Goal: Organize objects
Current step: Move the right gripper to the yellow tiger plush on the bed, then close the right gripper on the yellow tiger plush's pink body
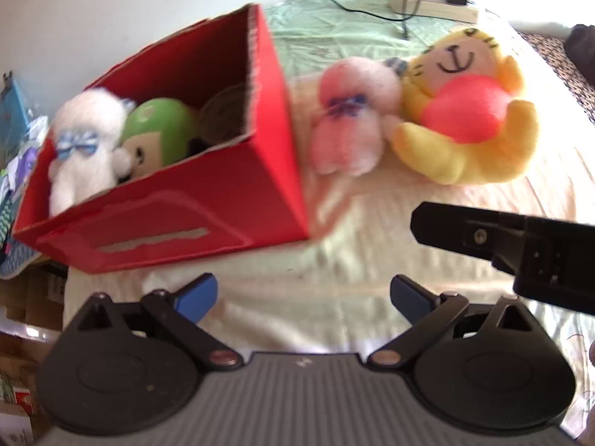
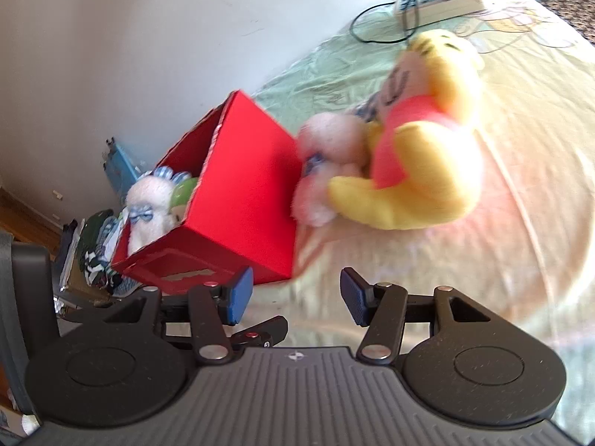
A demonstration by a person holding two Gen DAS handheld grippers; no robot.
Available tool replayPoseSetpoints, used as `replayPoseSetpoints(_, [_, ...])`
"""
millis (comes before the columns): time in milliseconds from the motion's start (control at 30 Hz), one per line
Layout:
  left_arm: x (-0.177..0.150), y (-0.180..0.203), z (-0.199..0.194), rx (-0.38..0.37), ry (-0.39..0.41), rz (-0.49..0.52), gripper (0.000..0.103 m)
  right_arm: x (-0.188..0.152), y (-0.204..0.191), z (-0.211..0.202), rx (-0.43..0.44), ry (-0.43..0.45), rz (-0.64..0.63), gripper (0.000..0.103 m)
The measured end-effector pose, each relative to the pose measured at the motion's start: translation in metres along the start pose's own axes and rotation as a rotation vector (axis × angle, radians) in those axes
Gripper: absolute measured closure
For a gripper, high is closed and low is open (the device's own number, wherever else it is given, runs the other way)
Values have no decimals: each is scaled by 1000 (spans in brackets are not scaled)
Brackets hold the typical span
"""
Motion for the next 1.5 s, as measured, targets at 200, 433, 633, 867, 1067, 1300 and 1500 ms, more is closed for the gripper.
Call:
replayPoseSetpoints(200, [9, 28, 0, -23, 6, 52, 3, 6, 26, -18, -26, 33, 36, 47])
replayPoseSetpoints(433, [19, 60, 0, -43, 14, 105, 3, 17, 54, -34, -53, 71, 80, 47])
replayPoseSetpoints(633, [30, 80, 3, -58, 12, 137, 3, 25, 70, -40, -71, 95, 113, 47])
replayPoseSetpoints(867, [40, 96, 8, -89, 13, 163, 3, 35, 89, -46, -69, 116, 158, 47])
replayPoseSetpoints(1067, [46, 96, 10, -258, 11, 106, 3, 50, 102, -47, -31, 156, 215, 47])
replayPoseSetpoints(1300, [54, 83, 16, -432, 22, 6, 3, 73, 101, -27, -11, 142, 198, 45])
replayPoseSetpoints(1500, [59, 65, 25, -570, -7, -125, 2, 85, 101, 7, -24, 93, 162, 45])
Point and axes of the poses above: each gripper's, at about its wrist camera, not at the fingertips, and z roughly the way its jaws point, y to its right, x to its top, the point moved 3 cm from there along z, roughly the way its jaws point, and after that the axes turned 4 degrees about y, right-handed, at the moved point
